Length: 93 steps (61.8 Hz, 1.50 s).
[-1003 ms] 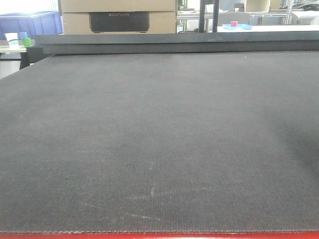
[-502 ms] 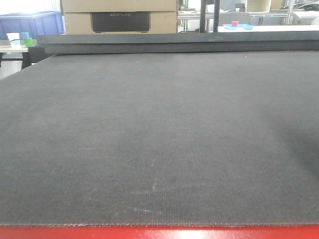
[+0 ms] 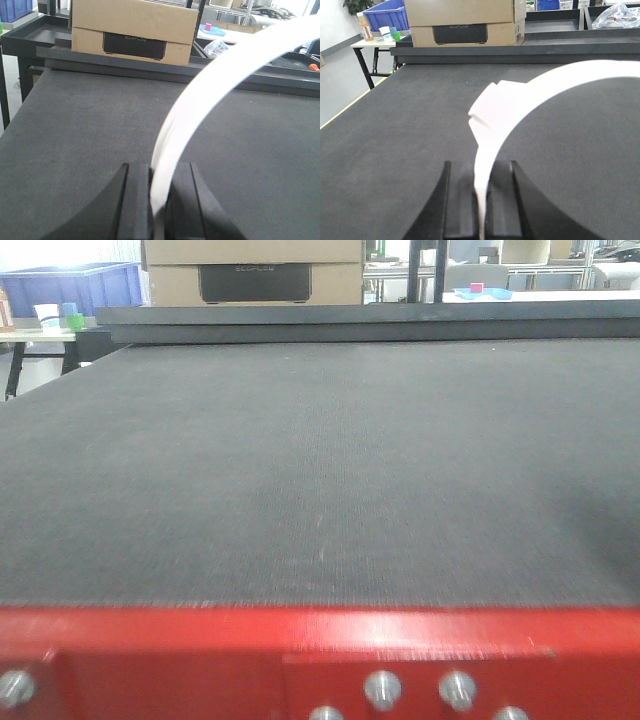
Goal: Grab PVC pipe and place in blue bin
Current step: 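Drive the base away from the table toward the blue bin shelving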
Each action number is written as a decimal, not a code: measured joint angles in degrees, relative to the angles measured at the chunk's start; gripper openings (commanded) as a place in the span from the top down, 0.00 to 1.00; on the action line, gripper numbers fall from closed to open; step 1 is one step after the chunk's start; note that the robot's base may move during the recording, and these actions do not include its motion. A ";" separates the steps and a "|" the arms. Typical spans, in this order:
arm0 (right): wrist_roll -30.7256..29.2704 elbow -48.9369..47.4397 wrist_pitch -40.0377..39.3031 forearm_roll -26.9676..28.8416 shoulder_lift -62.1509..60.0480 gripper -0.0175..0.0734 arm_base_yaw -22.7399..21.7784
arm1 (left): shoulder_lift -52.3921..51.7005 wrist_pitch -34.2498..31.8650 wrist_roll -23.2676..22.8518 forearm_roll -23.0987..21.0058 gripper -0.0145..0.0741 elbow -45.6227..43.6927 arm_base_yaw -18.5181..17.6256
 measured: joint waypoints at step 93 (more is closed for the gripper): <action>0.01 0.00 0.00 0.00 0.00 0.99 0.00 | -0.26 -0.14 0.00 0.00 0.96 0.00 0.00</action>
